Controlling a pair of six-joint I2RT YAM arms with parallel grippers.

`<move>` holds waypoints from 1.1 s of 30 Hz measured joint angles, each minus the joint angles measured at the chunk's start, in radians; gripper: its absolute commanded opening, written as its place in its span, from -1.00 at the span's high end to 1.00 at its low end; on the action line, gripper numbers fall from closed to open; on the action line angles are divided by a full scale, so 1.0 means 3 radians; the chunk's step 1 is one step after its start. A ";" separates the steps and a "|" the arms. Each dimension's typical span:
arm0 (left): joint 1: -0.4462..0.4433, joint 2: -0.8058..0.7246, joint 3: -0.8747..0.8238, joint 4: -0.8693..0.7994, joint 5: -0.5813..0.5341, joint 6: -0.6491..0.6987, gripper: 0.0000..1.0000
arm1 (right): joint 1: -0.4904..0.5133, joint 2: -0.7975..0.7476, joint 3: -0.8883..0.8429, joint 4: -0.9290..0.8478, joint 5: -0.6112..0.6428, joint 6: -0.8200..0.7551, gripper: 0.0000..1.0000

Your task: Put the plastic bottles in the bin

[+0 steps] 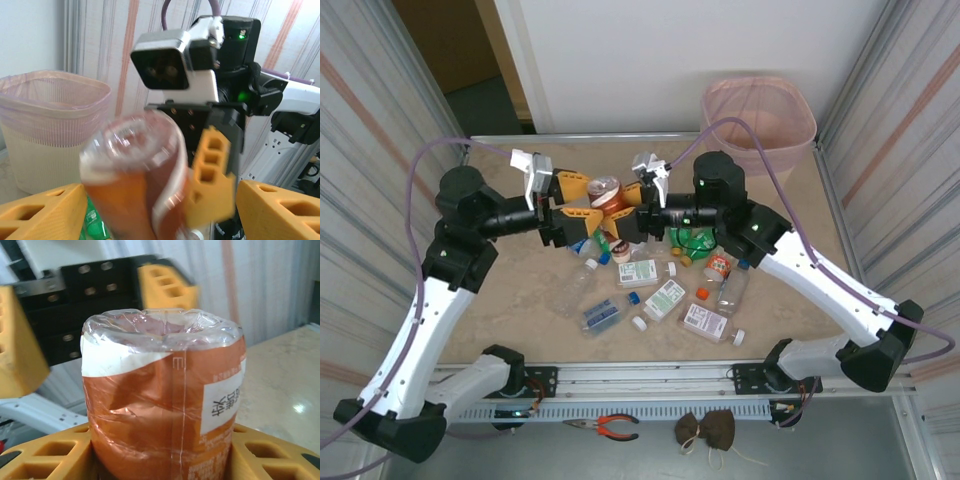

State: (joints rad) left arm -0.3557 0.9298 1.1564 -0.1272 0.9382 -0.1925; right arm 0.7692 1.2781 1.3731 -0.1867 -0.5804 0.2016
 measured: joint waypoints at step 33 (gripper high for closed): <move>0.0000 -0.0146 -0.0322 -0.0523 -0.0520 0.0192 -0.52 | -0.2417 0.1612 0.2157 -0.1236 0.1843 -0.1002 -0.03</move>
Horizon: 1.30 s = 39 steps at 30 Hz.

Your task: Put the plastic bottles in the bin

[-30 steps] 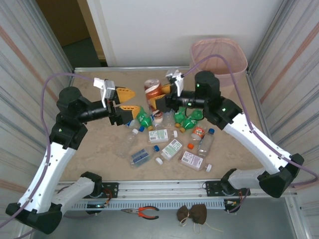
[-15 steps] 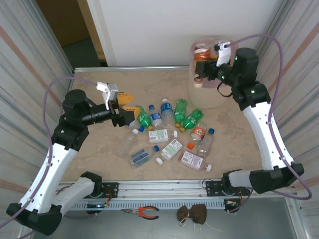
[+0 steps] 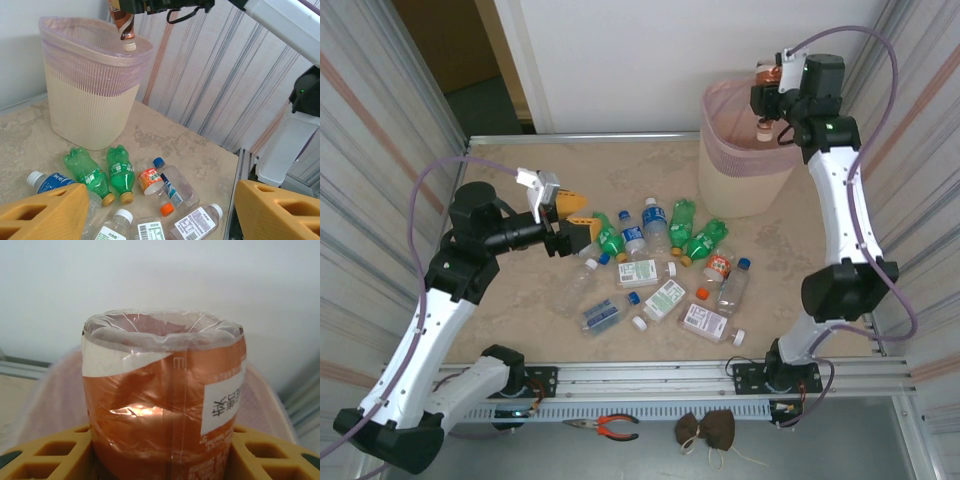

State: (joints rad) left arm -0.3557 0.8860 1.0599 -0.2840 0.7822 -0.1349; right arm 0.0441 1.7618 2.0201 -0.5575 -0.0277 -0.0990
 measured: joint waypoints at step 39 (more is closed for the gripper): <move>0.0003 -0.0094 -0.0575 -0.0136 -0.0184 -0.0088 -0.45 | 0.0058 0.1319 0.0802 -0.1054 0.0815 -0.0224 -0.53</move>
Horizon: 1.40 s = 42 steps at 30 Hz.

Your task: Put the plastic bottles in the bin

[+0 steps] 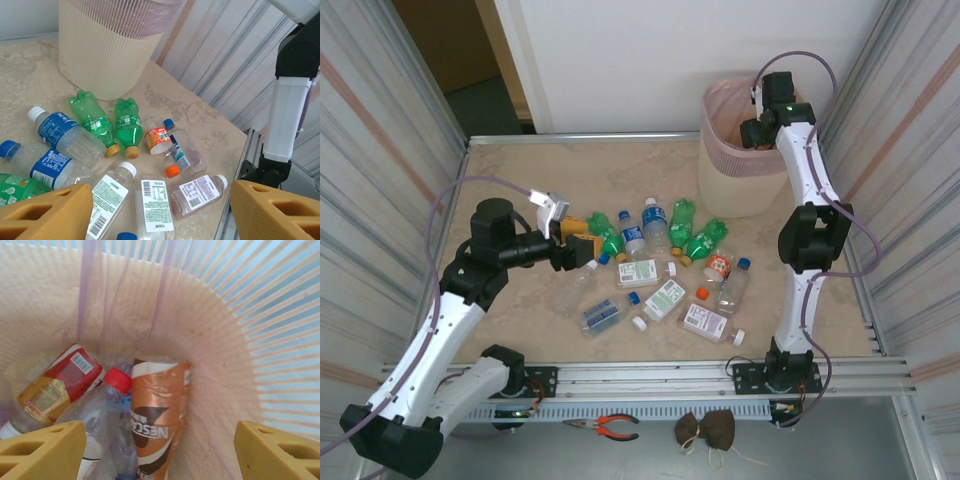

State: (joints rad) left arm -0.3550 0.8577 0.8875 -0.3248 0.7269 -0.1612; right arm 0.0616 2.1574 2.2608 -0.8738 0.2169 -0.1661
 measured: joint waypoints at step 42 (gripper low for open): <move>-0.0565 0.0950 -0.0509 -0.1153 -0.2336 -0.0514 -0.82 | 0.0492 -0.2998 -0.2435 0.0345 -0.0306 0.0436 -0.55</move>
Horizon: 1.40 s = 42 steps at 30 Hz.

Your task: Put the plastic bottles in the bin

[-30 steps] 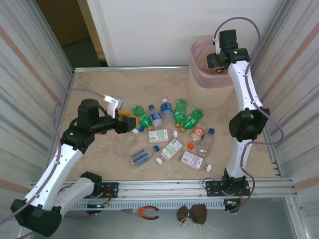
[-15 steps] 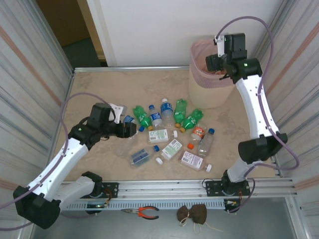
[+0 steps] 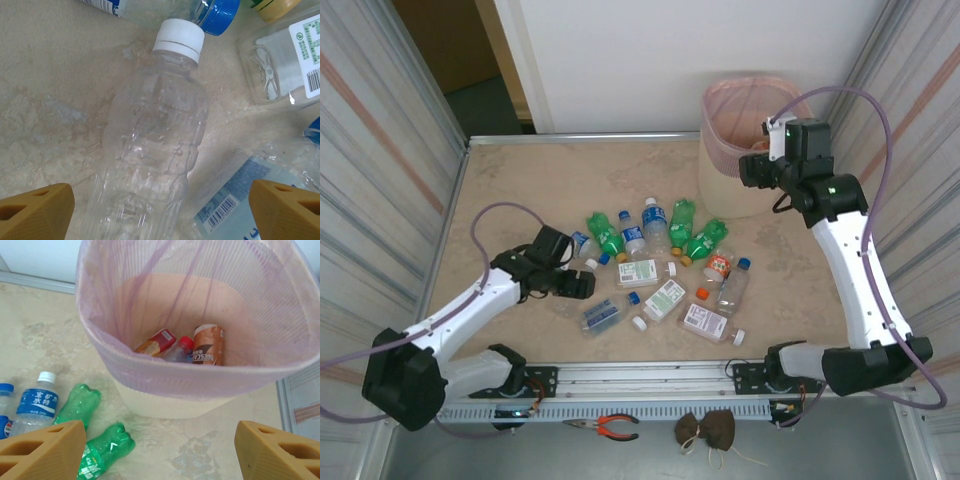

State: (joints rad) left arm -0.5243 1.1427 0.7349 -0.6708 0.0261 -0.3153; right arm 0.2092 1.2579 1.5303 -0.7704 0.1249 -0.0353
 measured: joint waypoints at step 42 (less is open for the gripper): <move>-0.0005 0.0141 -0.0484 0.0219 -0.0025 -0.0609 -0.26 | 0.0215 -0.0224 -0.0670 0.0193 -0.0430 0.0357 -0.52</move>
State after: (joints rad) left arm -0.5259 1.1851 0.5896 -0.6052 0.0185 -0.4980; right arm 0.2737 1.1908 1.3293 -0.7124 -0.0040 0.0719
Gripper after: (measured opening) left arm 0.637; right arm 0.761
